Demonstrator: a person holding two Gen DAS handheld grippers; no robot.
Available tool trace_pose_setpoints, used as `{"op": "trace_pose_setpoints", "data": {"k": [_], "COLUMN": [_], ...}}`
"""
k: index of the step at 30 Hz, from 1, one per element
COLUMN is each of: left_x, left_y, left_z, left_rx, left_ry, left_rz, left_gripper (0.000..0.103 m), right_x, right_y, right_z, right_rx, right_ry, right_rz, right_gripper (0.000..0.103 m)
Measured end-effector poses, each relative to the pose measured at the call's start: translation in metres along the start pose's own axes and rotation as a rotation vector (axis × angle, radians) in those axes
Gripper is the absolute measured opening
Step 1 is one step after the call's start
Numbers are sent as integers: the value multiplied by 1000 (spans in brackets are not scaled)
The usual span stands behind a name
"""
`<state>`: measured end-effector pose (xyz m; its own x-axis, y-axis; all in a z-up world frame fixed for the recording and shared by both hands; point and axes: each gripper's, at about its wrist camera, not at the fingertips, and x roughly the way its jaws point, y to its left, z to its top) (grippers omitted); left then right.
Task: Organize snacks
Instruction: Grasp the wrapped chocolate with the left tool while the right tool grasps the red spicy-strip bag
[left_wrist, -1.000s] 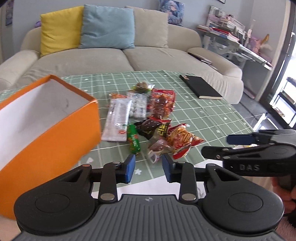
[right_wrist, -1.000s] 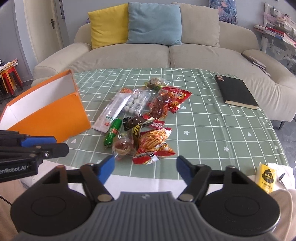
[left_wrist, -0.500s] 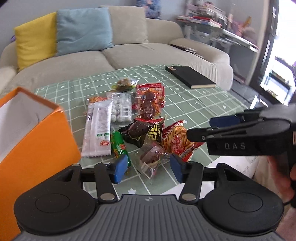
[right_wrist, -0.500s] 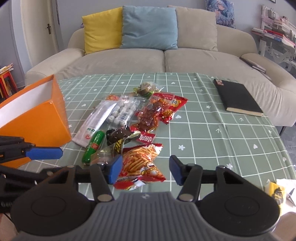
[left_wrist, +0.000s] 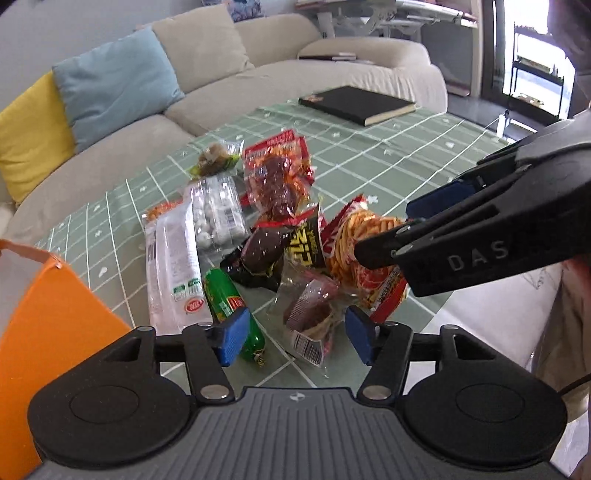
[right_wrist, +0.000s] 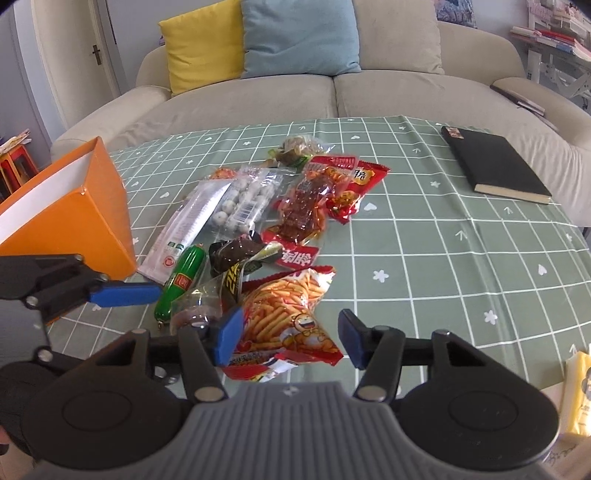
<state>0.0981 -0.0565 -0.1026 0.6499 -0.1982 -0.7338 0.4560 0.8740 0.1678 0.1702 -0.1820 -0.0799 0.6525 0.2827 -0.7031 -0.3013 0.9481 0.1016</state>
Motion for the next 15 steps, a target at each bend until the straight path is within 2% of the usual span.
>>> {"op": "trace_pose_setpoints", "data": {"k": [4,8,15], "left_x": [6,6,1], "left_y": [0,-5,-11], "left_z": [1,4,4], "left_rx": [-42,-36,-63], "left_ry": [14,20,14], "left_rz": [1,22,53], "left_gripper": [60,52,43], "right_x": [3,7,1], "right_y": [1,0,6], "right_z": [-1,-3,-6], "right_rx": [-6,-2,-40], "right_ry": [7,23,16], "right_rz": [10,8,-3], "right_gripper": [56,56,41]}}
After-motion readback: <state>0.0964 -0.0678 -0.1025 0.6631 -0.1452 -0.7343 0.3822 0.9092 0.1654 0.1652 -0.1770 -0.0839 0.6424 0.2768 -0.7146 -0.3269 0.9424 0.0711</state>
